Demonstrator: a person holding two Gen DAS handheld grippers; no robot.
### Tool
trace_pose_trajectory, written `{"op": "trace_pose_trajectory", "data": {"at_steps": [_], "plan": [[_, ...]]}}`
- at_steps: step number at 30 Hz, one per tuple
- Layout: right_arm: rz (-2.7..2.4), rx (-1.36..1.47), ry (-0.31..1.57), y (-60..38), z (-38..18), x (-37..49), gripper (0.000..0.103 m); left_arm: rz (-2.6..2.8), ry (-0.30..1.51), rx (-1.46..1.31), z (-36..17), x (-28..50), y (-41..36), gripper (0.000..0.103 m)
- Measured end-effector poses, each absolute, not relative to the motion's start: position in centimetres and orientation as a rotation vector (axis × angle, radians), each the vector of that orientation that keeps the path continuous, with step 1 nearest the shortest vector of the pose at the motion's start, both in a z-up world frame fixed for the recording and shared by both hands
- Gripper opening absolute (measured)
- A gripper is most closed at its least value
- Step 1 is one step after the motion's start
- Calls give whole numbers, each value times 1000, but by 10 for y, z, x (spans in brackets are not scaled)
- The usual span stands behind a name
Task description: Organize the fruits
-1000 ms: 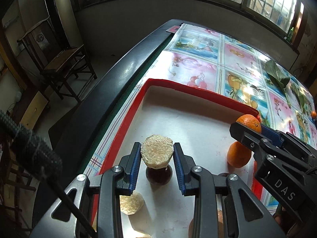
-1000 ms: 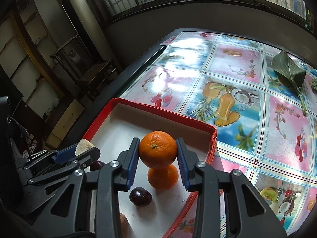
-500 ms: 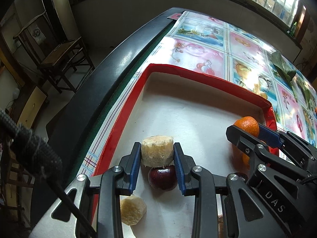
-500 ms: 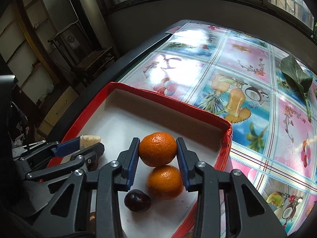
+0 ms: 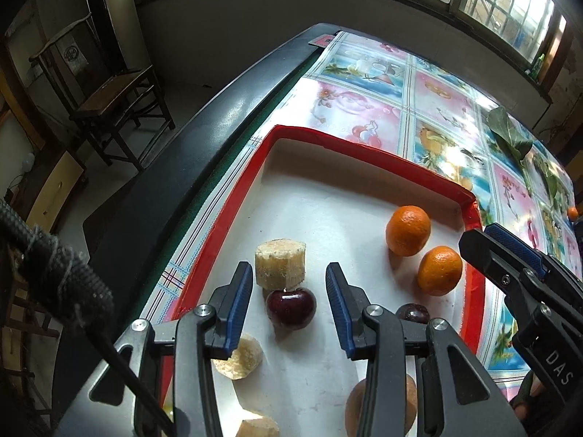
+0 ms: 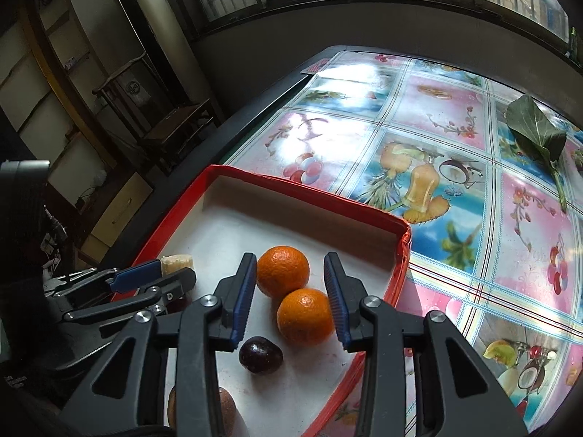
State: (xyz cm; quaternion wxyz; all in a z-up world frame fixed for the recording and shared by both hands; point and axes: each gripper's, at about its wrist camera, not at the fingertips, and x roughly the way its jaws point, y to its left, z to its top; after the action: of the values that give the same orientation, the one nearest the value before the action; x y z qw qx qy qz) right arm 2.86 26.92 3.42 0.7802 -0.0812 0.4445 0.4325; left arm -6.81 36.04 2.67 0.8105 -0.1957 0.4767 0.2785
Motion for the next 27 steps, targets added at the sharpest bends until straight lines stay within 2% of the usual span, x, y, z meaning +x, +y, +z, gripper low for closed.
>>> {"op": "trace_pose_trajectory", "data": {"at_steps": [6,15,20,27], "plan": [[892,-93,935,216,51,28,43,517,979,-395,48,-62,320,54],[636,7,924,84,58,69,43,319,985,-332,62,-37,233,56],[443,-44,918,-14,68,83,42,200,991,-280,65,-29,184,60],[207,-197,1017,-174,60,79,42,101,1026,-249,61,-17,127,61]]}}
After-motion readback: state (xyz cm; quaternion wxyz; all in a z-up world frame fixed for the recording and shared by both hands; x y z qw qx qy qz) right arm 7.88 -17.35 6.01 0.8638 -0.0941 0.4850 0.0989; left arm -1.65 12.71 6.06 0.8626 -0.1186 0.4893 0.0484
